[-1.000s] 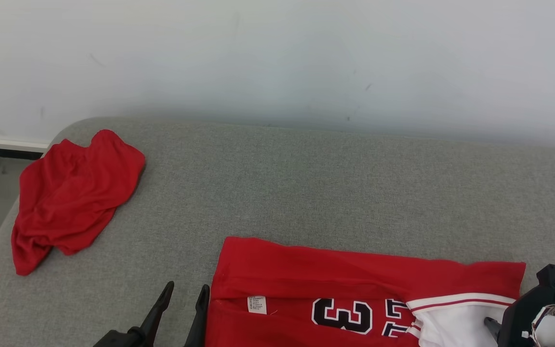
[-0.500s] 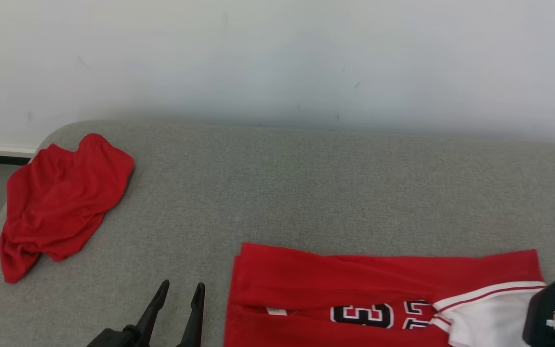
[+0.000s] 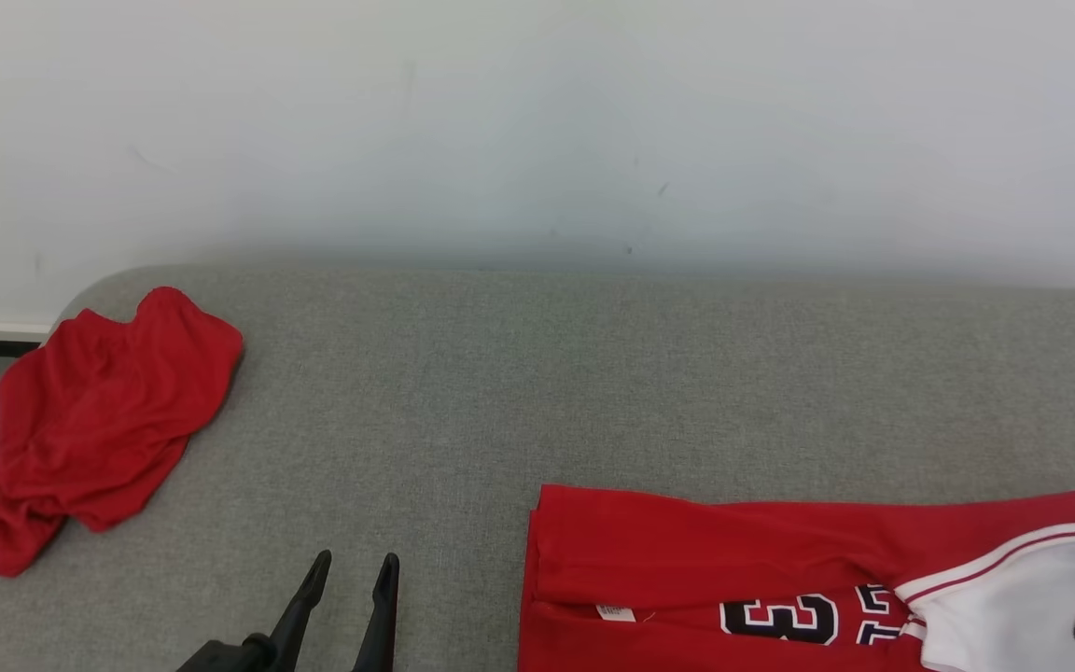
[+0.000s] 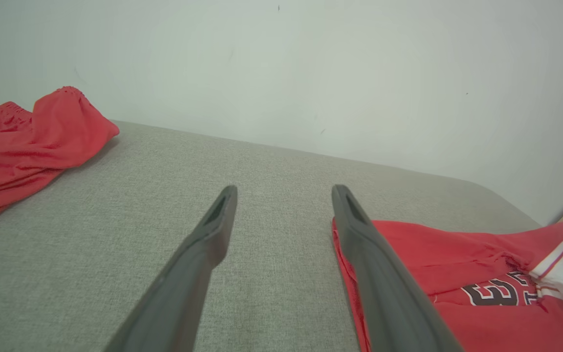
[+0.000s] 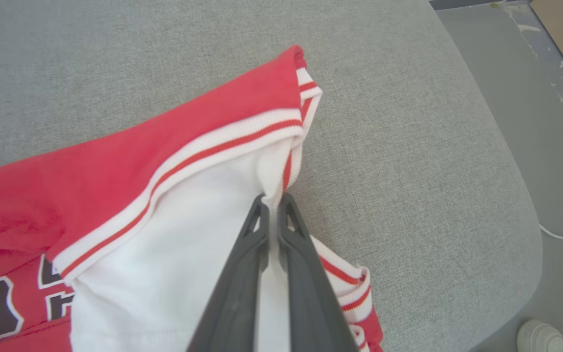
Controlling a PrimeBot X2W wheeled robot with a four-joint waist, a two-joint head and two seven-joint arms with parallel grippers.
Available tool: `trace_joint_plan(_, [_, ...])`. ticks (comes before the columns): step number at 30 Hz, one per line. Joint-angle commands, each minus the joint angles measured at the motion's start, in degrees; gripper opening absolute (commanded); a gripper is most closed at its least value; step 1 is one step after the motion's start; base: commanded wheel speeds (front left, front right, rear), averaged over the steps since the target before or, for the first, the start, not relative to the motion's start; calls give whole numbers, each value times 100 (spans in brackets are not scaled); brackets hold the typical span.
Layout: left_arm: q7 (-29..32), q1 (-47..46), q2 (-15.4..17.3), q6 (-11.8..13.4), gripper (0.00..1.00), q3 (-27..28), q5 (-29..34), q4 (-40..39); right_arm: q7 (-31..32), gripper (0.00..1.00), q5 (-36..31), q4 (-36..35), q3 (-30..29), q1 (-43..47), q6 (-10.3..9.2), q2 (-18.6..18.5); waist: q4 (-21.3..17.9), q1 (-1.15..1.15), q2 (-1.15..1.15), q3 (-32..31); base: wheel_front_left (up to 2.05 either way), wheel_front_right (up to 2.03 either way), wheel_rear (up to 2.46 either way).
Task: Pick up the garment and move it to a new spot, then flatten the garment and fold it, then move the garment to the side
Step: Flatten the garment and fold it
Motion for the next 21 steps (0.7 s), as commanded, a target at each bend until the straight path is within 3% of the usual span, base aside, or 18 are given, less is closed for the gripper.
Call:
trace_joint_plan(1, [-32,3,-2,23,100,6,-55,39,125,0,127,-195,139,119,-12,49,-31,0,0,-64,0,0,0])
trace_joint_plan(6, [-46,23,-51,2,100,25,-98,95,750,0,1045,-1118,929,360,-11,275,-73,0,0,-155,0,0,0])
trace_joint_plan(11, [-57,-50,-94,-13,100,-6,-121,161,1137,0,1514,-1763,1809,566,-11,373,-80,0,0,-197,0,0,0])
trace_joint_plan(16, [-69,-88,-113,-14,100,-32,-116,215,1148,0,1659,-1683,2354,450,-11,517,-52,0,0,-225,0,0,0])
trace_joint_plan(21, [-67,-158,-122,-51,100,-86,-83,255,936,0,1761,-1101,2971,114,-11,746,79,0,0,-267,0,0,0])
